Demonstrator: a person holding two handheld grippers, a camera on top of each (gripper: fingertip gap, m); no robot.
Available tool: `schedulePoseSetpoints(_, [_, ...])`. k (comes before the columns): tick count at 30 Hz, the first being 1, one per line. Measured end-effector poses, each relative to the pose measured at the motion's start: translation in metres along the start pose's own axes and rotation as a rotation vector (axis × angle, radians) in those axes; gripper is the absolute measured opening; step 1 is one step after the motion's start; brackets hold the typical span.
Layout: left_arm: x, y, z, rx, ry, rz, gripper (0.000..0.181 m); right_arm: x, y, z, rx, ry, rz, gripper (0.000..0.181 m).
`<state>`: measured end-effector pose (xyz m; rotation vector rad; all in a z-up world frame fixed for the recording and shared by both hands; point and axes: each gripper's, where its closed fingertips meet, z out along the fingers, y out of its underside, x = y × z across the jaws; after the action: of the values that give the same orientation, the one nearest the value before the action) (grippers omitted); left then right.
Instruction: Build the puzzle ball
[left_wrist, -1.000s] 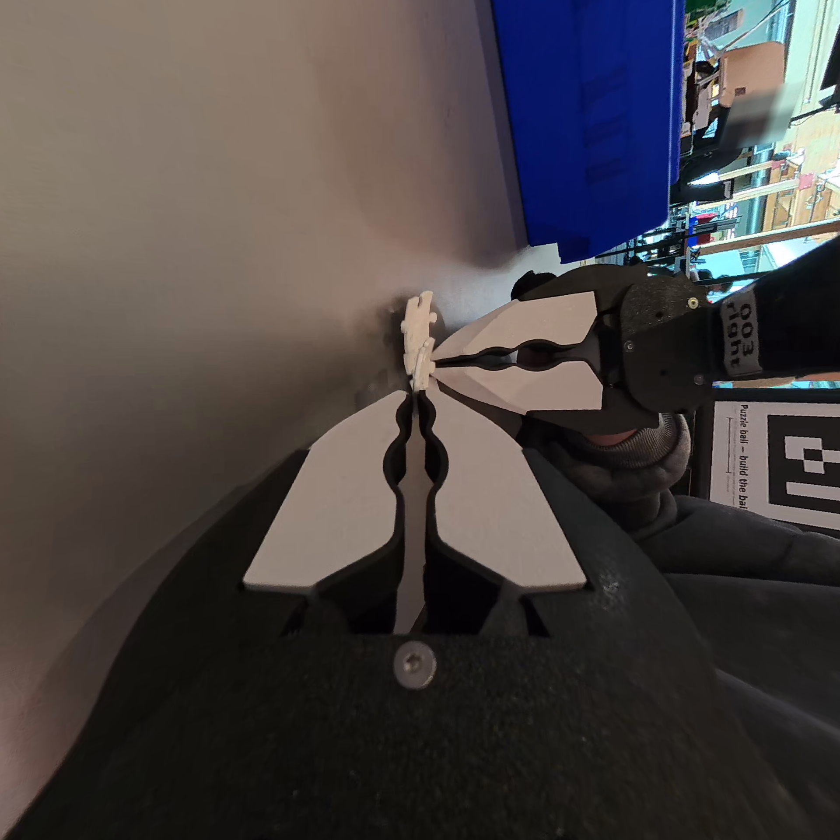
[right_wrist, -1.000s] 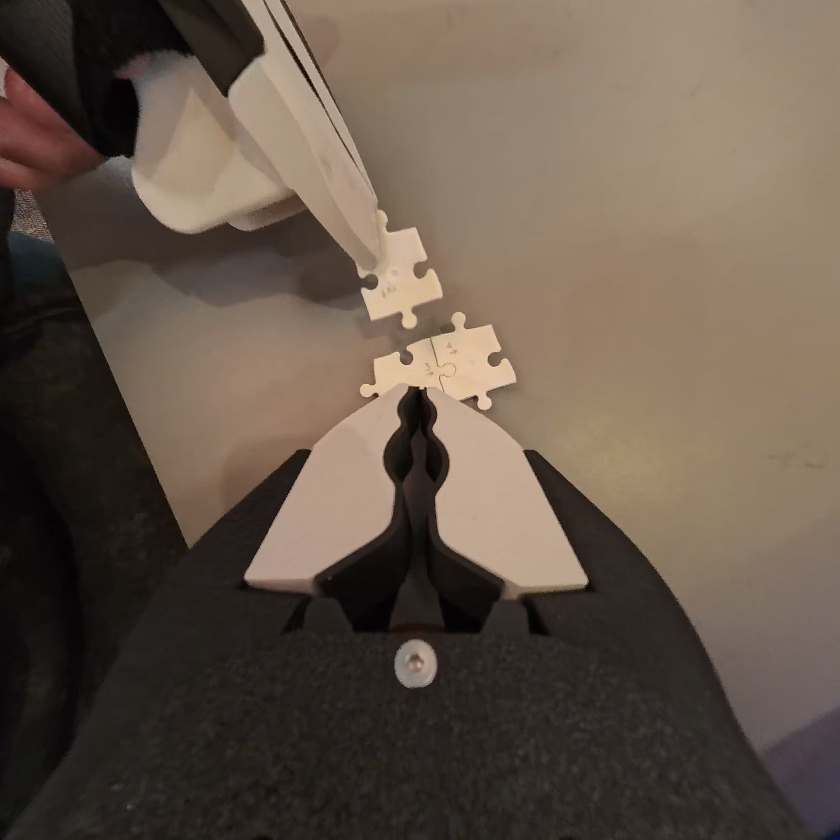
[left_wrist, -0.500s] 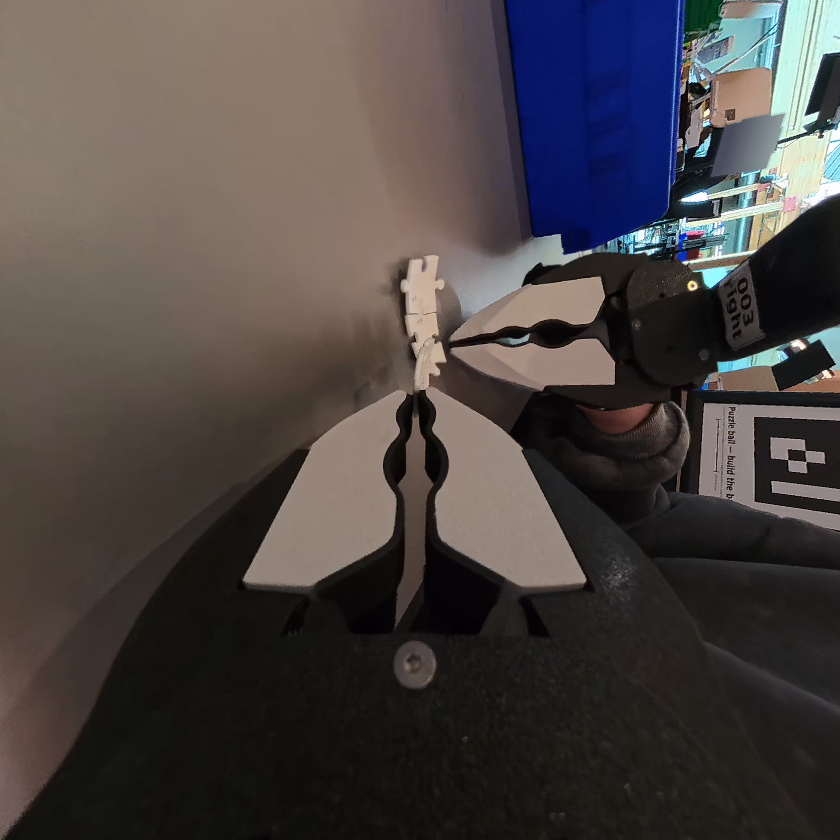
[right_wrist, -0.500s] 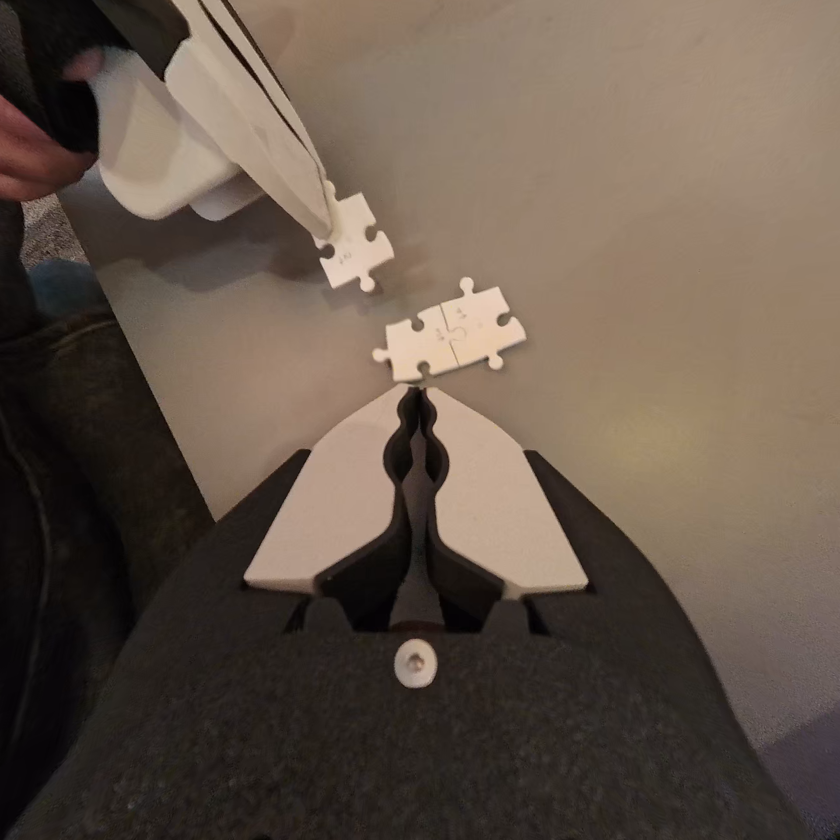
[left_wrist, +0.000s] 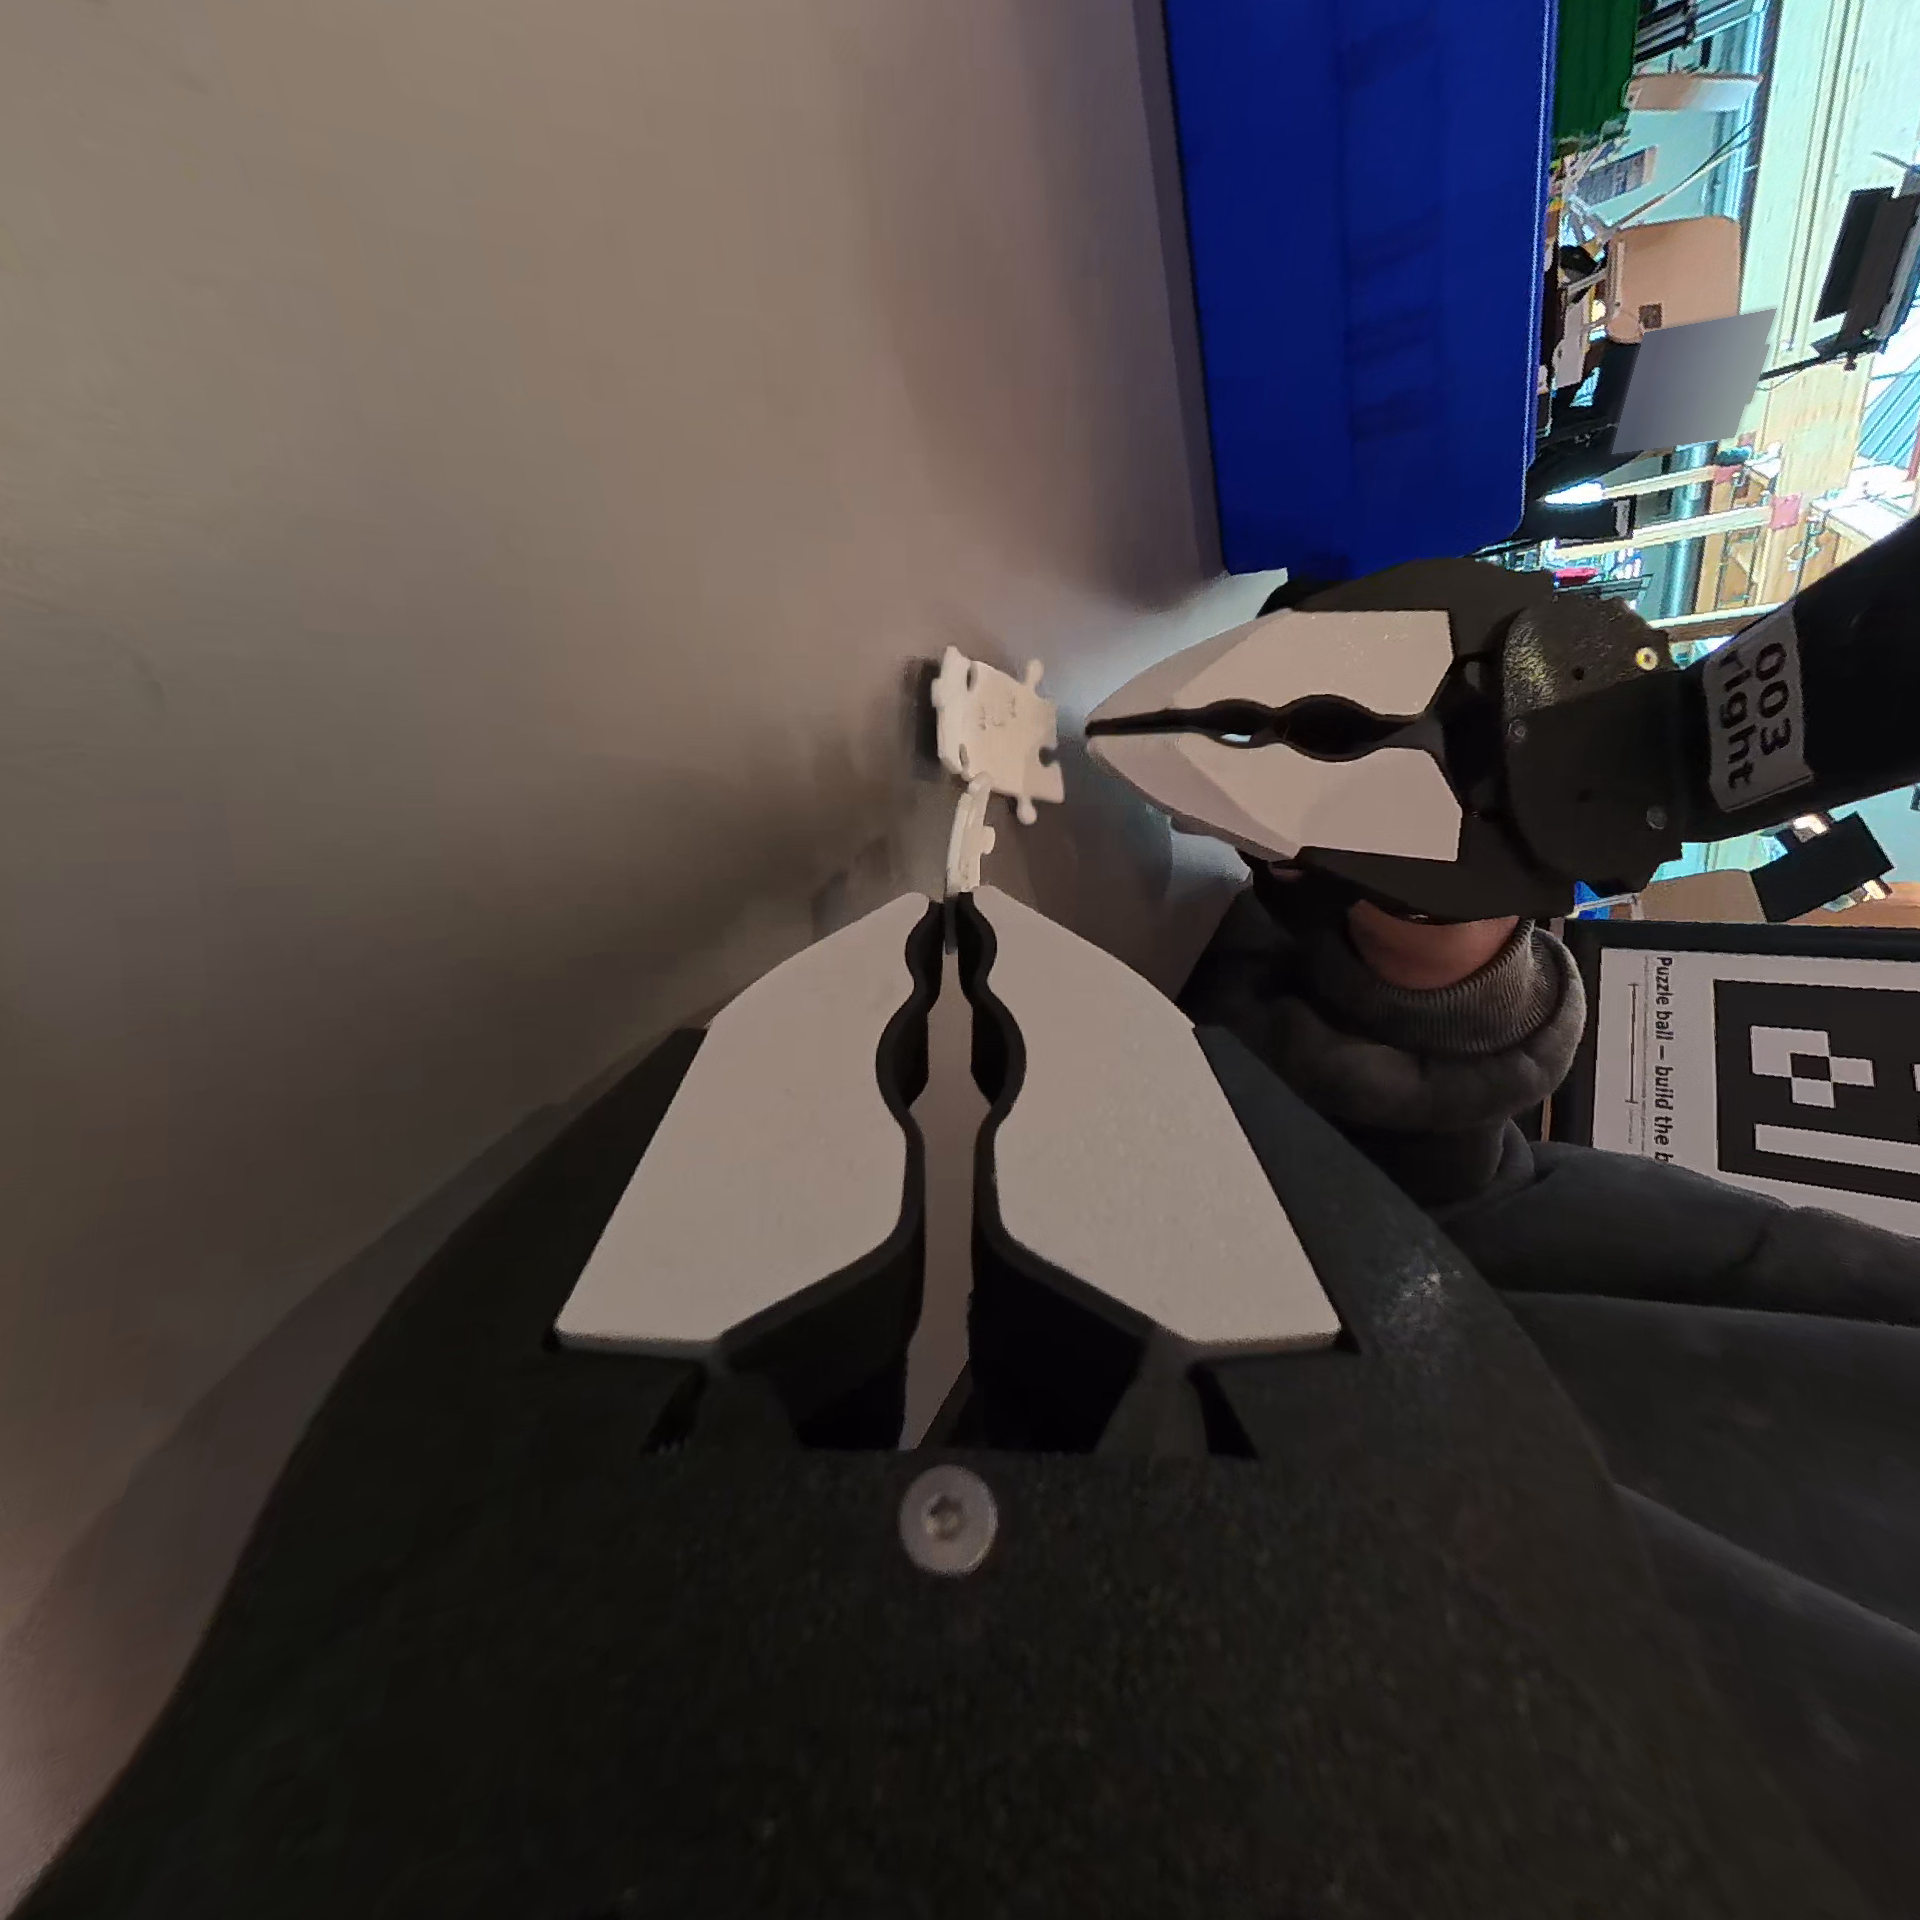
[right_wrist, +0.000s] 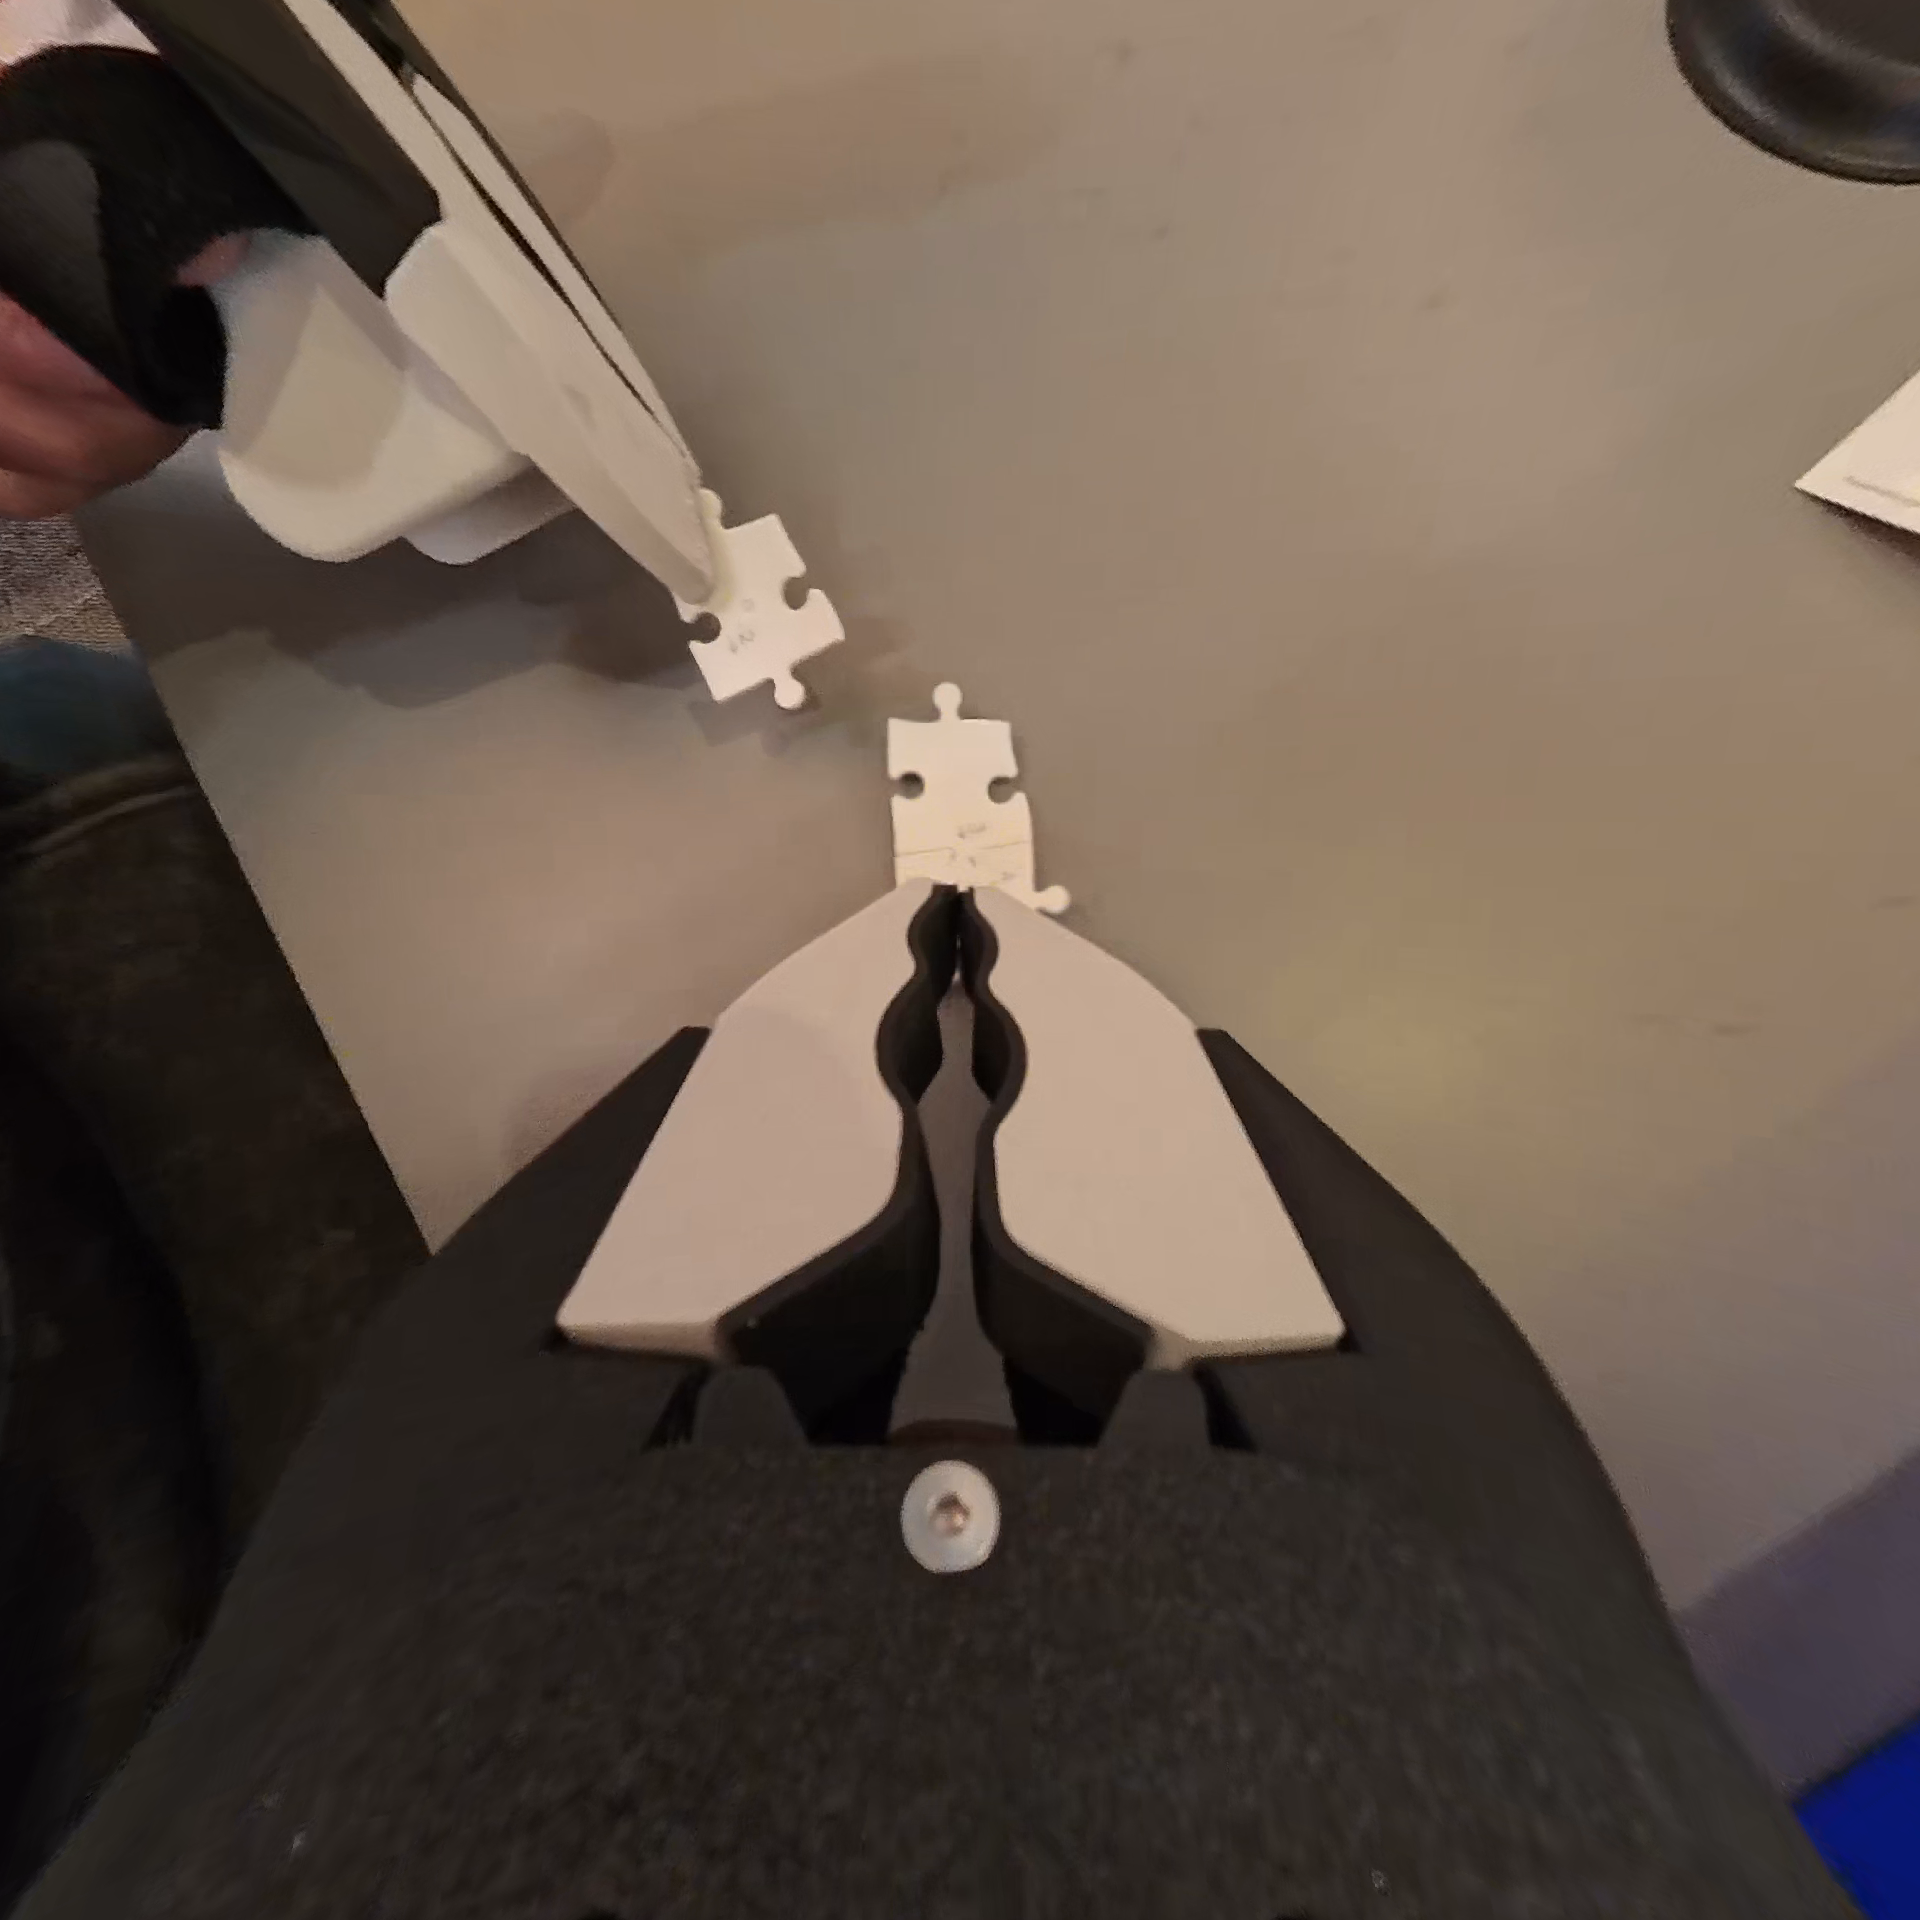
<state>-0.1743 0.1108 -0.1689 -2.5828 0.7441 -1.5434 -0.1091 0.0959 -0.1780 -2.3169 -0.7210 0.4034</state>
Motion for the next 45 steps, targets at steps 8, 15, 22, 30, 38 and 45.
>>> schedulePoseSetpoints(8, [-0.001,-0.012,0.011,0.042,0.004,-0.015,0.002,0.002,-0.009,0.005,0.032,0.044,-0.060,0.000])
schedulePoseSetpoints(15, [-0.002,-0.023,0.028,0.061,0.006,-0.043,0.002,0.010,-0.008,0.017,-0.011,0.066,-0.081,0.000])
schedulePoseSetpoints(22, [-0.003,-0.024,0.039,0.031,-0.026,-0.050,0.002,0.012,-0.002,0.022,-0.027,0.062,-0.071,0.000])
schedulePoseSetpoints(30, [-0.005,-0.021,0.036,0.013,-0.064,-0.057,0.002,0.011,-0.007,0.020,-0.014,0.065,-0.080,0.000])
schedulePoseSetpoints(38, [-0.006,-0.018,0.037,0.010,-0.057,-0.071,0.002,0.007,-0.018,0.028,0.001,0.009,-0.100,0.000])
schedulePoseSetpoints(45, [-0.004,-0.017,0.038,-0.012,-0.048,-0.082,0.006,0.006,-0.014,0.034,-0.017,-0.014,-0.087,0.001])
